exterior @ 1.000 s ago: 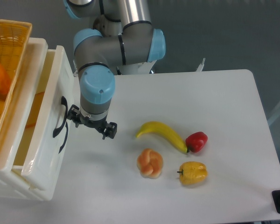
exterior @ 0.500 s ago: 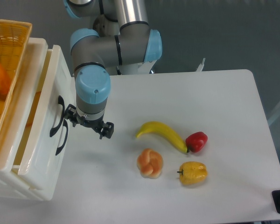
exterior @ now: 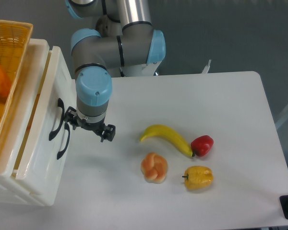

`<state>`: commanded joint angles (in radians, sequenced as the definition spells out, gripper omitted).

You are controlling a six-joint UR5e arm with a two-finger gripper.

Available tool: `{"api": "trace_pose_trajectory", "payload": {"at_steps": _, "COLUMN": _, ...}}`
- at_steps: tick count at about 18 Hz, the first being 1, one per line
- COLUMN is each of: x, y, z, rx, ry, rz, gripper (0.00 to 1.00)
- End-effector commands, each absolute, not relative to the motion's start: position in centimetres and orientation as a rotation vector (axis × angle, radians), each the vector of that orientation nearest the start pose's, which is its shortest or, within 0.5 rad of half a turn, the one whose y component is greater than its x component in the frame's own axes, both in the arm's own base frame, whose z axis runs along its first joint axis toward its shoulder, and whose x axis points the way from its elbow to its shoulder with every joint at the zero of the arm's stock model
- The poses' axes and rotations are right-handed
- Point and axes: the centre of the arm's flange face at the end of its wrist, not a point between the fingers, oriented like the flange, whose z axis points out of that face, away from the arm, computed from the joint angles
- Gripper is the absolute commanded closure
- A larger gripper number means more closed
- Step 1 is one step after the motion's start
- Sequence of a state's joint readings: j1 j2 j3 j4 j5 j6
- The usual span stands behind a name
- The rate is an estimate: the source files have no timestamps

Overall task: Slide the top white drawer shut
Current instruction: 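Press the drawer fully shut and hold the gripper against it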

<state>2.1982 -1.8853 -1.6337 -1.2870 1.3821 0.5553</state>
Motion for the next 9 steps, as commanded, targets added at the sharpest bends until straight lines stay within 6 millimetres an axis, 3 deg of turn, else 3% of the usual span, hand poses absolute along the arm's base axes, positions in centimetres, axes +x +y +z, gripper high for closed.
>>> {"api": "trace_pose_trajectory", "payload": {"at_steps": 9, "x": -21.97, "y": 56.24, "z": 31.28, "rx": -3.096, "ry": -0.133, "rz": -0.352, "gripper": 0.0}}
